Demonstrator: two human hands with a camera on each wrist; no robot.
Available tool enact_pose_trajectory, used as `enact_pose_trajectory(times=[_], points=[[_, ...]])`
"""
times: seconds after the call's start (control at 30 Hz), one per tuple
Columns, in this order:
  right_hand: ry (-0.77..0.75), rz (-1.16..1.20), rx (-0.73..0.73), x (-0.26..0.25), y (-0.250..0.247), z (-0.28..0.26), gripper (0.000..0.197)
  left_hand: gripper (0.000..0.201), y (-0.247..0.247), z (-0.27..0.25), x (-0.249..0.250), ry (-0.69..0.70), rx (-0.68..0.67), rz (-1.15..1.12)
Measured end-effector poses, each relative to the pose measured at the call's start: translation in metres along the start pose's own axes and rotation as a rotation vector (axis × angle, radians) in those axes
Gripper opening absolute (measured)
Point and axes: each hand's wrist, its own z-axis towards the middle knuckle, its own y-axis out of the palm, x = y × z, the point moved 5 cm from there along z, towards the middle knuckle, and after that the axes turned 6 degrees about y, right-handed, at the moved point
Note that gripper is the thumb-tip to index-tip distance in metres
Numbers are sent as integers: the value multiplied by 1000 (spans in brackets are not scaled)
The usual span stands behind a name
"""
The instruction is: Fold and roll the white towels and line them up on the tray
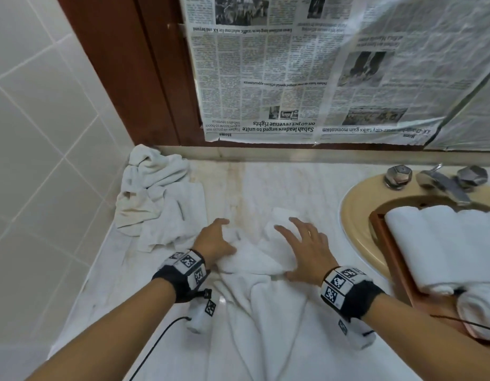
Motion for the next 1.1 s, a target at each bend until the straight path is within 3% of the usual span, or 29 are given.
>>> enact_pose_trajectory(times=[0.07, 0.17, 0.23, 0.3, 0.37, 0.43, 0.47, 0.53, 0.63, 0.73, 0.8, 0.83, 0.87, 0.93, 0.97, 1.03, 1.1], points=[[-1, -52, -22, -1, 0, 10, 102, 64, -29, -16, 20, 127, -2, -261], [-44, -113, -48, -4, -2, 21, 67, 42, -80, -42, 49, 268, -34, -557], [-59, -28, -68, -5, -7, 25, 49, 21, -110, -53, 61, 332, 13, -576], [-50, 232, -61, -1, -21, 24, 31, 19, -127, -56, 58, 365, 93, -594], [9, 511, 87, 15, -50, 20, 7, 22, -131, -53, 44, 343, 117, -571], [115, 676, 306, 43, -79, 9, 24, 19, -121, -49, 28, 274, -45, -400], [124, 690, 328, 52, -89, 3, 26, 16, -113, -50, 23, 239, -198, -265], [65, 471, 141, 58, -94, -5, 24, 16, -103, -53, 16, 193, -441, -67], [86, 161, -246, 65, -86, -17, 30, 20, -111, -44, 20, 182, -472, 0], [188, 74, -320, 75, -112, -12, 26, 23, -128, -33, 43, 198, -565, 52], [257, -3, -315, 80, -150, 5, 12, 20, -147, -17, 69, 220, -601, 97], [308, -19, -234, 84, -174, 17, 8, 17, -159, -2, 84, 238, -539, 103], [348, 15, -60, 90, -201, 36, 17, 15, -175, 18, 99, 251, -391, 112], [388, 94, 387, 95, -249, 65, 34, 23, -214, 59, 123, 250, 119, 140], [414, 90, 530, 93, -256, 73, 45, 35, -226, 72, 130, 237, 357, 96], [502, 168, 516, 87, -232, 83, 72, 66, -213, 84, 125, 170, 555, -89], [596, 279, 394, 80, -176, 78, 84, 87, -163, 82, 97, 66, 572, -225]])
